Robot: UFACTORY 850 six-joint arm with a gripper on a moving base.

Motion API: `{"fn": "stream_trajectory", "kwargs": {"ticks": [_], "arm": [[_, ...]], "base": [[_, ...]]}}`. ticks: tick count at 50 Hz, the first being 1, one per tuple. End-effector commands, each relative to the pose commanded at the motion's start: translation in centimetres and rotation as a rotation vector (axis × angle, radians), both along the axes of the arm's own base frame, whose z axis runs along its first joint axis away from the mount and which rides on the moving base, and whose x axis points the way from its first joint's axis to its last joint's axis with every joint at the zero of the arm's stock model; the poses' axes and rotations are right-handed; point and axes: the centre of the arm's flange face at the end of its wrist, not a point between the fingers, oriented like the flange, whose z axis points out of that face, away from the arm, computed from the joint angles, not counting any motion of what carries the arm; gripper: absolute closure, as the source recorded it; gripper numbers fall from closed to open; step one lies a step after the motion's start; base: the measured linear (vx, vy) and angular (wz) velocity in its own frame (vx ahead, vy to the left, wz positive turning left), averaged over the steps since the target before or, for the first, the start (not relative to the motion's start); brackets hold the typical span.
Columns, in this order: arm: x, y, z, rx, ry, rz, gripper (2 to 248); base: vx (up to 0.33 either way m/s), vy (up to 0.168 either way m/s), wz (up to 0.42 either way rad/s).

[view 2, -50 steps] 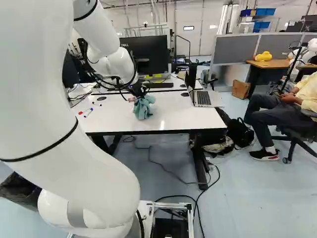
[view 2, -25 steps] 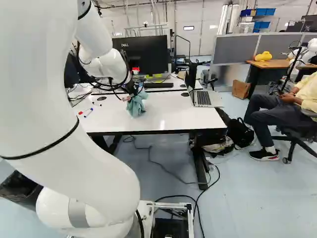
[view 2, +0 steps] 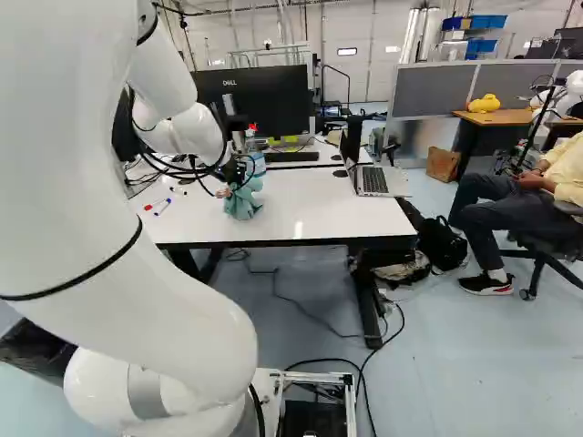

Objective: Clean the table with the green towel

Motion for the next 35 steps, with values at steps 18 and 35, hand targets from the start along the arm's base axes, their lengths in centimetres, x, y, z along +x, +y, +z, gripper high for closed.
{"fn": "stream_trajectory", "kwargs": {"ticks": [18, 35], "arm": [[-2.4, 1.3, -1.8, 0.003, -0.015, 0.041, 220], [-2.6, 1.8, -3.7, -0.008, 0.027, 0.053, 220]], "base": [[0.0, 0.0, 0.0], [0.0, 0.0, 0.0]]}}
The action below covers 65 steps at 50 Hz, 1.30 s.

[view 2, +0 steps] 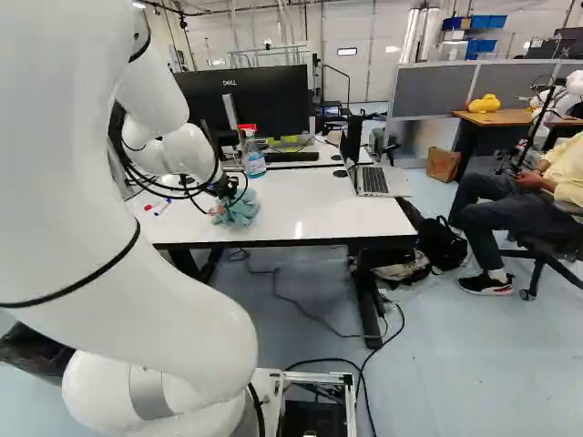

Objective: Clean the table with the green towel

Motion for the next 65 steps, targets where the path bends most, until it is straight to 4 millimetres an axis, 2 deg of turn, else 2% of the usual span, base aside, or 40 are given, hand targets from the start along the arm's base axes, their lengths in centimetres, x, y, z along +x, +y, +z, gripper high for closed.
{"fn": "stream_trajectory", "kwargs": {"ticks": [19, 65], "arm": [[0.8, 0.2, -2.2, -0.013, 0.048, 0.0, 220], [0.2, 0.1, -2.7, -0.036, 0.135, 0.001, 220]], "base": [[0.0, 0.0, 0.0], [0.0, 0.0, 0.0]]}}
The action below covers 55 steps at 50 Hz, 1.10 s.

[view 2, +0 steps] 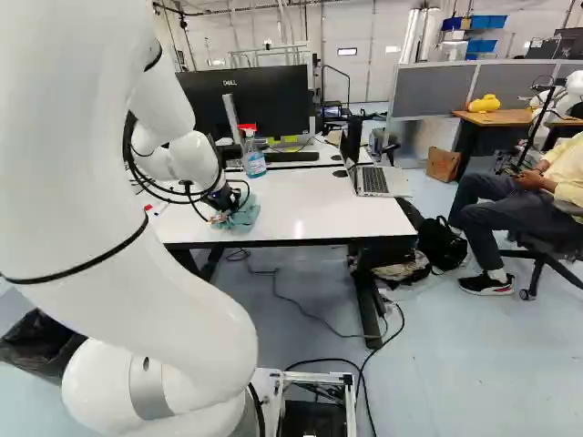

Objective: Clean the table with the green towel

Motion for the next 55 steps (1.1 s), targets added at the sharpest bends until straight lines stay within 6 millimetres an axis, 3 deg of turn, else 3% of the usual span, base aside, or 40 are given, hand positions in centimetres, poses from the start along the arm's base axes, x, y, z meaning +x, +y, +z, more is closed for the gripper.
{"fn": "stream_trajectory", "kwargs": {"ticks": [37, 55], "arm": [[-0.1, 0.0, -0.1, -0.003, 0.011, 0.0, 220], [1.3, 1.6, 0.0, -0.002, 0.008, 0.027, 220]], "base": [[0.0, 0.0, 0.0], [0.0, 0.0, 0.0]]}}
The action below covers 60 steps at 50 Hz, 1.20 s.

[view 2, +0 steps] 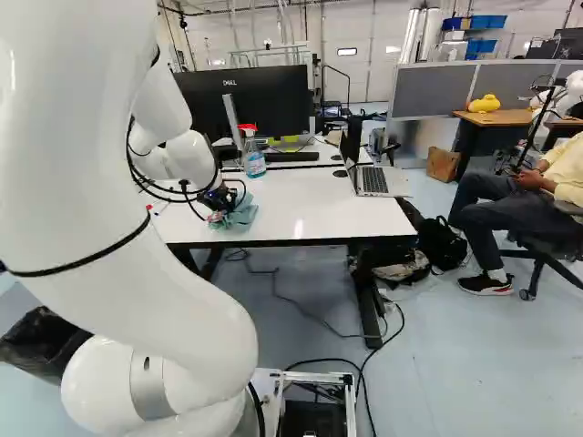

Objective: Clean the table with the green towel

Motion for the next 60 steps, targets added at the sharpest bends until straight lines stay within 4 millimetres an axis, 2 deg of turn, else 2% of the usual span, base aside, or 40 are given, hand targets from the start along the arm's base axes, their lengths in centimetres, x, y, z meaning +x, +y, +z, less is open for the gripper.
{"fn": "stream_trajectory", "kwargs": {"ticks": [16, 30, 46, 53, 60], "arm": [[3.0, -0.5, 0.0, 0.002, -0.006, -0.028, 220], [4.7, -2.1, 0.0, 0.003, -0.01, -0.07, 220], [4.3, -4.9, 0.0, 0.002, -0.007, -0.122, 220], [3.4, -5.7, 0.0, 0.001, -0.004, -0.137, 220], [2.2, -5.8, 0.0, 0.0, -0.001, -0.134, 220]], "base": [[0.0, 0.0, 0.0], [0.0, 0.0, 0.0], [0.0, 0.0, 0.0], [0.0, 0.0, 0.0], [0.0, 0.0, 0.0]]}}
